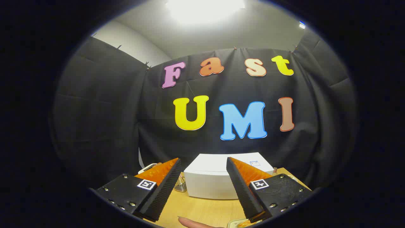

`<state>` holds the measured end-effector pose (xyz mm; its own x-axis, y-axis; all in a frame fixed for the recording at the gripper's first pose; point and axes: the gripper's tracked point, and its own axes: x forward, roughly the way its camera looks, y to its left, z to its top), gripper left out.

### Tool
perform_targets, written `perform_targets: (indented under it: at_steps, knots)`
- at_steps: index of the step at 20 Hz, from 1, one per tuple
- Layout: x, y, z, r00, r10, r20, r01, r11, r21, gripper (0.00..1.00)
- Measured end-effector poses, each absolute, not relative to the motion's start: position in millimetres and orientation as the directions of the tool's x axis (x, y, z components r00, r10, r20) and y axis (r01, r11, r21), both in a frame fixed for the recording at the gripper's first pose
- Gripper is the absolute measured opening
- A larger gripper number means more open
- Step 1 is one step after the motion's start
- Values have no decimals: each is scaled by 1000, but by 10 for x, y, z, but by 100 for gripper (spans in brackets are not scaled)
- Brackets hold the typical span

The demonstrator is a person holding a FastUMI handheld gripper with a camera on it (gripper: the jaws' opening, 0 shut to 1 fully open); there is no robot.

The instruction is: Open the microwave, put the food inside, and close the microwave door.

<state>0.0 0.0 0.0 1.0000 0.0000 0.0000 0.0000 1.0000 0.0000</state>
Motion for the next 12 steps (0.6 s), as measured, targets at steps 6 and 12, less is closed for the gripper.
perform_targets:
  at_steps: [6,12]
  knots:
    - [100,-108,-91,1000,-23,-18,23,1000,11,94]
    - [58,-34,-65,1000,-25,12,25,999,-28,94]
